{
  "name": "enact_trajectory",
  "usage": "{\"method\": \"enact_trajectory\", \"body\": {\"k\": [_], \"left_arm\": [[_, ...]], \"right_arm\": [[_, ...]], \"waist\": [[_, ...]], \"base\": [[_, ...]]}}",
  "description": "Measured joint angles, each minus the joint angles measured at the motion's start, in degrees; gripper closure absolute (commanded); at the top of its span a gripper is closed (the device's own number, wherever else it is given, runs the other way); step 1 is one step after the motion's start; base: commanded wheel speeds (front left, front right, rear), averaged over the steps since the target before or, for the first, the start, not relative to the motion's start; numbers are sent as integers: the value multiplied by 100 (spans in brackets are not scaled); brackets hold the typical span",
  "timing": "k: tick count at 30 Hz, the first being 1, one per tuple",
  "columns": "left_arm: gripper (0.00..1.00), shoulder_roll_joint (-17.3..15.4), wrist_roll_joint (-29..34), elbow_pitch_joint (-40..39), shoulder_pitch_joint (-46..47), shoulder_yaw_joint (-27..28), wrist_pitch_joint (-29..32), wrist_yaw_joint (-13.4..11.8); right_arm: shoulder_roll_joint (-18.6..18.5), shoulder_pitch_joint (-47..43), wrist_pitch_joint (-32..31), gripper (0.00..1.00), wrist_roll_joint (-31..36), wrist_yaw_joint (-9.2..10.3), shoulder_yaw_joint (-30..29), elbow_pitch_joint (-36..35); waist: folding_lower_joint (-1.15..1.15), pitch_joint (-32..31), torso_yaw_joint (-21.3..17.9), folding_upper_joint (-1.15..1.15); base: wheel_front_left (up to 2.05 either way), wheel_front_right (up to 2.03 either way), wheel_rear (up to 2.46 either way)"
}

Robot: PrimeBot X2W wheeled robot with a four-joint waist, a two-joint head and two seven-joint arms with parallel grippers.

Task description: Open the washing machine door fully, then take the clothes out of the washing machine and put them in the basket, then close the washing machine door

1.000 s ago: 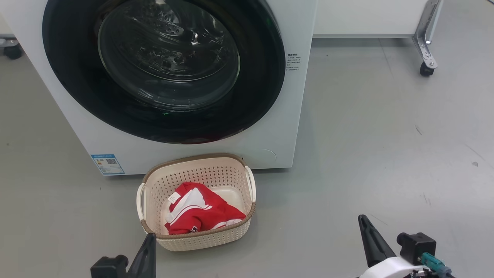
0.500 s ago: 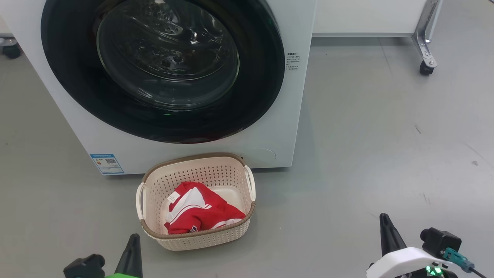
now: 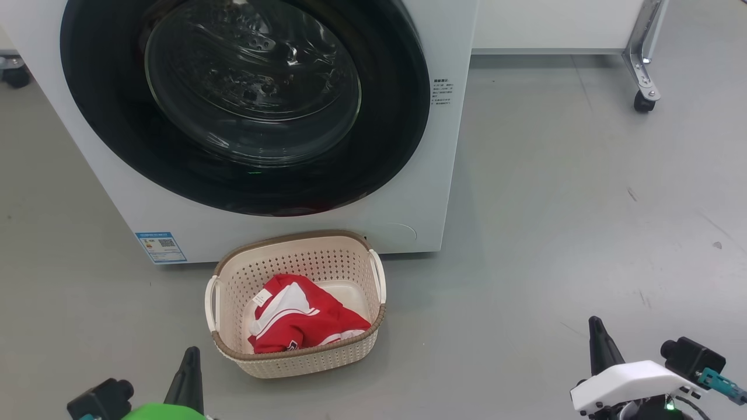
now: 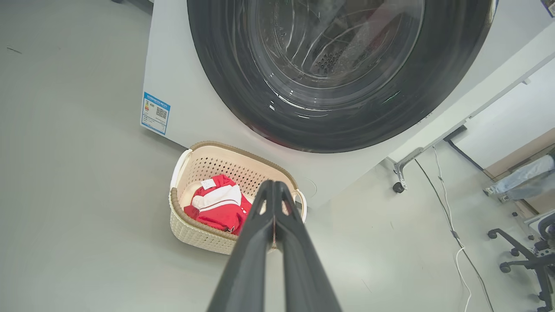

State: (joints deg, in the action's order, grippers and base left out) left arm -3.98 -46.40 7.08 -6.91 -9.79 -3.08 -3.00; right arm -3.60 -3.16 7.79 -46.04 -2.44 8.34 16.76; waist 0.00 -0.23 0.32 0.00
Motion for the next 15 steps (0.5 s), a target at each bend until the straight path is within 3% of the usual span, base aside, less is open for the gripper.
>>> {"method": "enact_trajectory", "body": {"k": [15], "left_arm": [[100,-21,-1141,156,199,227,158,204]], "right_arm": [[-1,157,-275,100,-1112,-101,-304,-22]], "waist": [[0,11,-8,0]], "base": [[0,0,0]]}}
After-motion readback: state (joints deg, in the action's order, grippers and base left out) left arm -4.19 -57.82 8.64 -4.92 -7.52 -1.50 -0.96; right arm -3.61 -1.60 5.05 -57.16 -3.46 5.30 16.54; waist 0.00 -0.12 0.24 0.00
